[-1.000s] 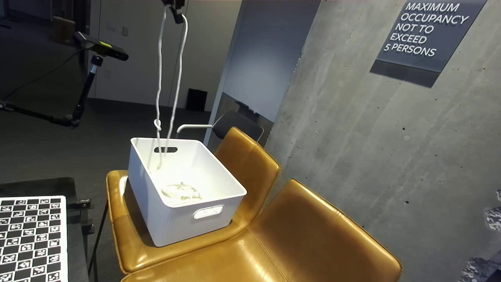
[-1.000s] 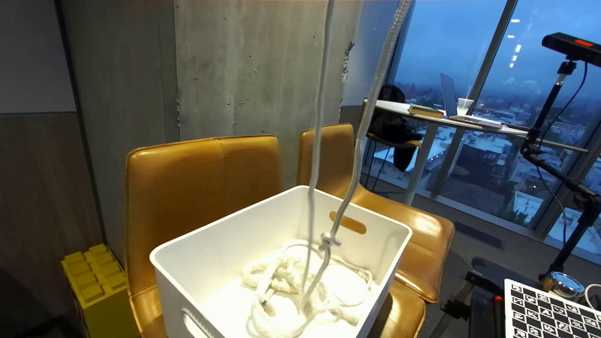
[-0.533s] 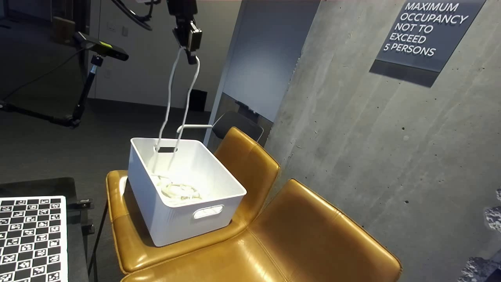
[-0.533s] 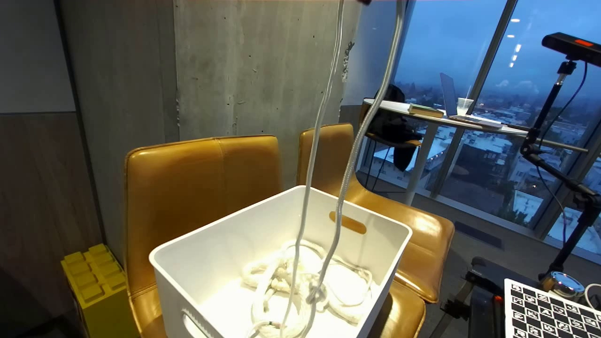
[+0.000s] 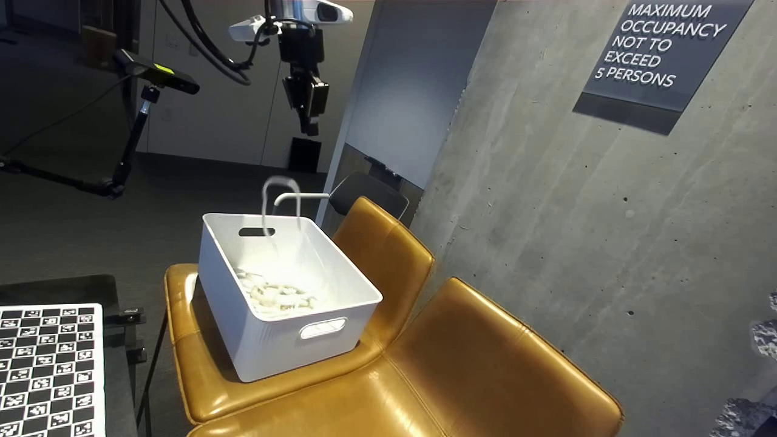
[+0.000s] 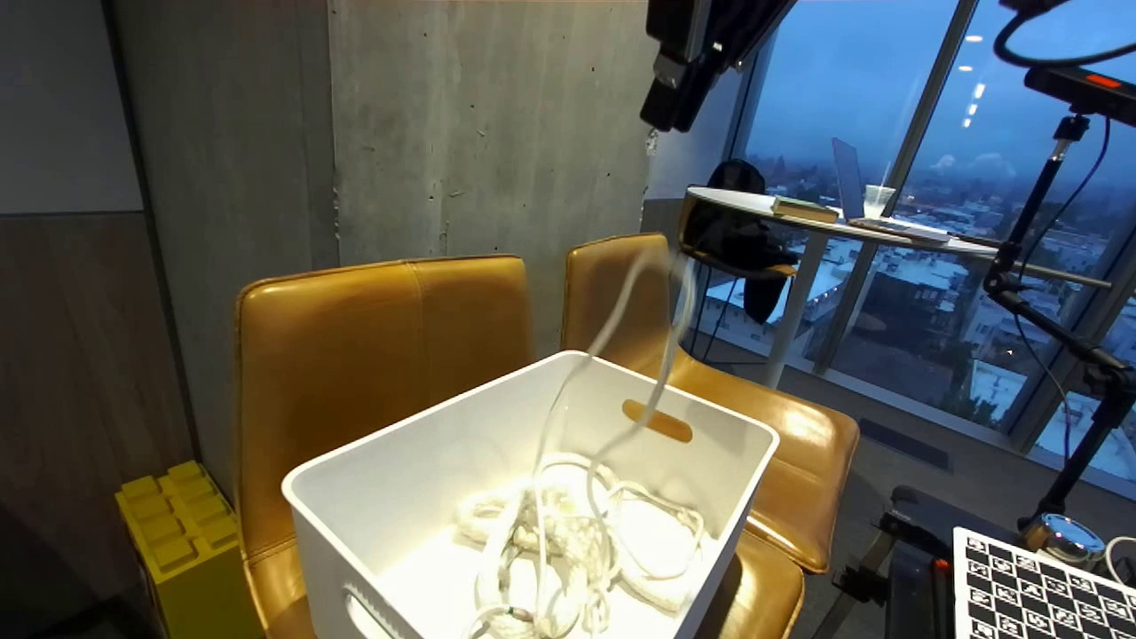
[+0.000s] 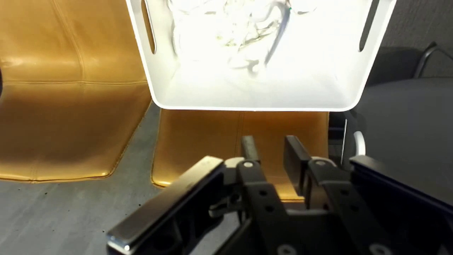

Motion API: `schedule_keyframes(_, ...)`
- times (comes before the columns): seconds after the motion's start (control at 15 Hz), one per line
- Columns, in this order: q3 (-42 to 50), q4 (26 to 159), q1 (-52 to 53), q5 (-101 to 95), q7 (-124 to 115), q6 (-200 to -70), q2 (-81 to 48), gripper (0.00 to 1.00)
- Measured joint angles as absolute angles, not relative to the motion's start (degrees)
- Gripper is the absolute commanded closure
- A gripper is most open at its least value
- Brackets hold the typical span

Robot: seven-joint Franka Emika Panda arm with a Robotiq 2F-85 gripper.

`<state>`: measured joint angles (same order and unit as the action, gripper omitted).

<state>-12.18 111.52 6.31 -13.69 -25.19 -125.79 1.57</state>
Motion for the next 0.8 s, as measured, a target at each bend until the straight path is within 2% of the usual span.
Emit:
schedule_keyframes(0.2, -11.93, 111.53, 6.32, -13.69, -25.19, -125.79, 0.7, 0.19)
schedule_keyframes(0.4, -11.68, 111.56, 6.33, -13.69, -25.19, -125.75, 0.08, 0.01)
schedule_keyframes(0.8, -11.57, 111.93, 6.65, -7.6, -21.12, -119.66, 0.45, 0.0)
